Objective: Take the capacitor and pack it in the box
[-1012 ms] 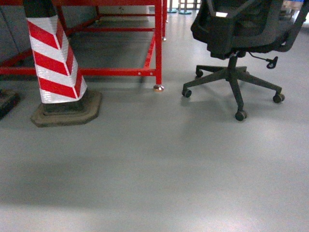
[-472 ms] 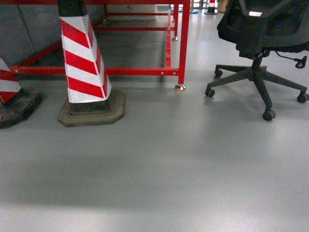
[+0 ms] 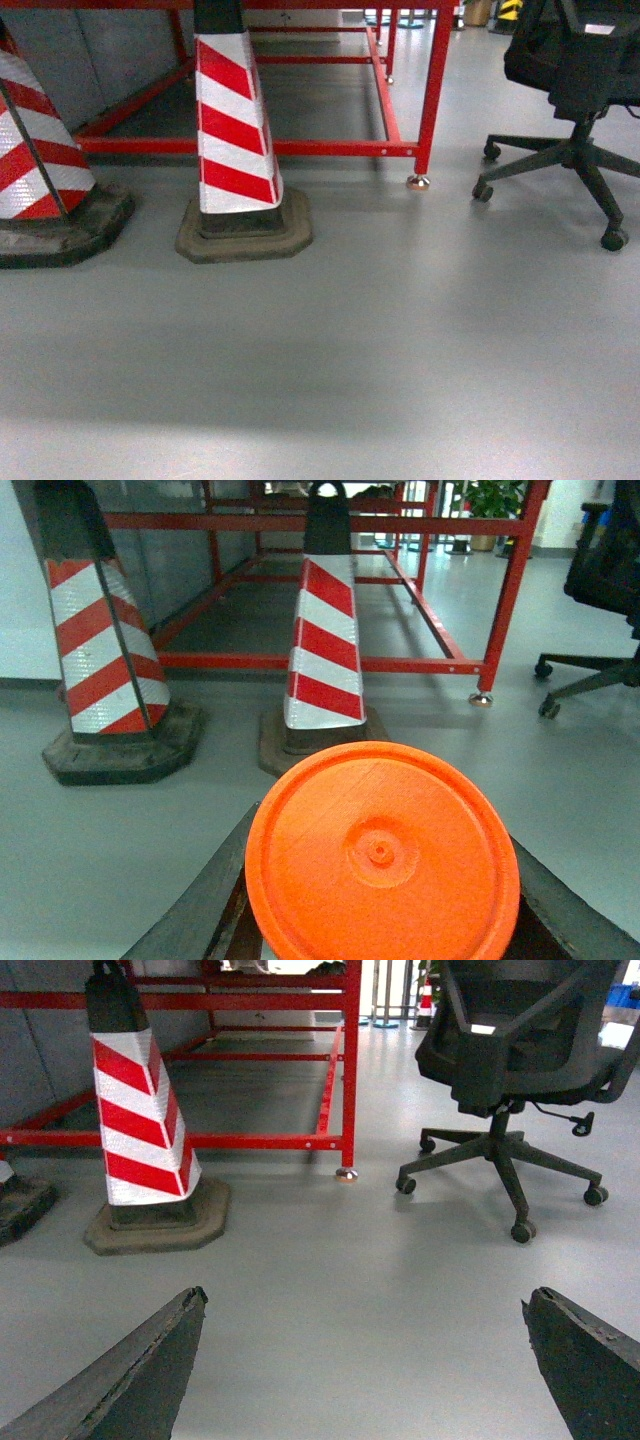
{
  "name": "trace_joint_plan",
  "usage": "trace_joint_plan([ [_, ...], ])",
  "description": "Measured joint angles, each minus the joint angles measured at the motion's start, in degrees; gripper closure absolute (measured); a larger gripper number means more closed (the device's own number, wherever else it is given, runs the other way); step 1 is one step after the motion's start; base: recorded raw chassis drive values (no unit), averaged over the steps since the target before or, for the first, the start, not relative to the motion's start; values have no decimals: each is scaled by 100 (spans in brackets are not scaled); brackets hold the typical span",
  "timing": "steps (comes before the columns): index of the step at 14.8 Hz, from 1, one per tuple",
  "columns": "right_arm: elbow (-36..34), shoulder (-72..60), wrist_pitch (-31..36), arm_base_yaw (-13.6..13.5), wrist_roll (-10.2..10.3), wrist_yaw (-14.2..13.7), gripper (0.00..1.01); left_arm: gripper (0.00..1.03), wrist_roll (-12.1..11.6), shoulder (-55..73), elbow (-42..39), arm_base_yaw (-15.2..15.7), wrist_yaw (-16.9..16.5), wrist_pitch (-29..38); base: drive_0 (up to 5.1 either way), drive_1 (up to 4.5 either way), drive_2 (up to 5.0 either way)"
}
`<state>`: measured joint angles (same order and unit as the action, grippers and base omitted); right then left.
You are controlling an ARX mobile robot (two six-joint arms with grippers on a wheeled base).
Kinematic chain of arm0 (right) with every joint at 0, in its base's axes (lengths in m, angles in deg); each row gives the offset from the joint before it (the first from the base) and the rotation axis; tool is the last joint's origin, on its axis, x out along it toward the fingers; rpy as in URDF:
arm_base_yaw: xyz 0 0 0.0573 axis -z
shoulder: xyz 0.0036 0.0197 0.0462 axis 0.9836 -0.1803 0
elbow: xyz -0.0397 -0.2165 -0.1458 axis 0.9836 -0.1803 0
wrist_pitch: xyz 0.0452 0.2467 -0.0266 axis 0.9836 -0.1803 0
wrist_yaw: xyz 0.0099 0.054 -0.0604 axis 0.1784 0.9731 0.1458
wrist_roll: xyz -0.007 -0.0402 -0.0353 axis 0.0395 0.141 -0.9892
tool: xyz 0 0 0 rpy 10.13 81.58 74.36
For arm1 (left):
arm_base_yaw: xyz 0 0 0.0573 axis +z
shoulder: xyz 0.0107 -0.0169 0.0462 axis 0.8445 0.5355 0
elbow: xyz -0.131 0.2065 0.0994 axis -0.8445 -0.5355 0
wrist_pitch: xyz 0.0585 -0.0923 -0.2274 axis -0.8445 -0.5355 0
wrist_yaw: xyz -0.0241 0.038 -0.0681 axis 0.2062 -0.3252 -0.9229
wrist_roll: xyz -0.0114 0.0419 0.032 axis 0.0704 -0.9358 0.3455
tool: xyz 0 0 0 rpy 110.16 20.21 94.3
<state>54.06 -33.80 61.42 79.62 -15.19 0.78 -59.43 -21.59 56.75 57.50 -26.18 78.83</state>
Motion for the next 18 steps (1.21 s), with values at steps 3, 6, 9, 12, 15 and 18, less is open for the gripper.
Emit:
trace_joint_plan([
  [3, 0, 0, -13, 0, 0, -9, 3, 59, -2, 0, 0, 7, -2, 2, -507, 243, 243],
  [6, 0, 0, 11, 0, 0, 0, 3, 59, 0, 0, 0, 7, -4, 17, -503, 247, 247],
  [9, 0, 0, -13, 0, 0, 13, 3, 59, 0, 0, 0, 0, 17, 17, 0, 0, 0],
  [12, 0, 0, 24, 0, 0, 7, 3, 59, 0, 0, 0, 0, 13, 4, 1, 134, -133],
  [15, 0, 0, 11, 0, 0, 2, 3, 59, 0, 0, 0, 0, 4, 9, -1, 399, -401],
  [18, 0, 0, 9, 0, 0, 2, 3, 59, 0, 0, 0, 0, 0, 2, 3, 401, -395],
])
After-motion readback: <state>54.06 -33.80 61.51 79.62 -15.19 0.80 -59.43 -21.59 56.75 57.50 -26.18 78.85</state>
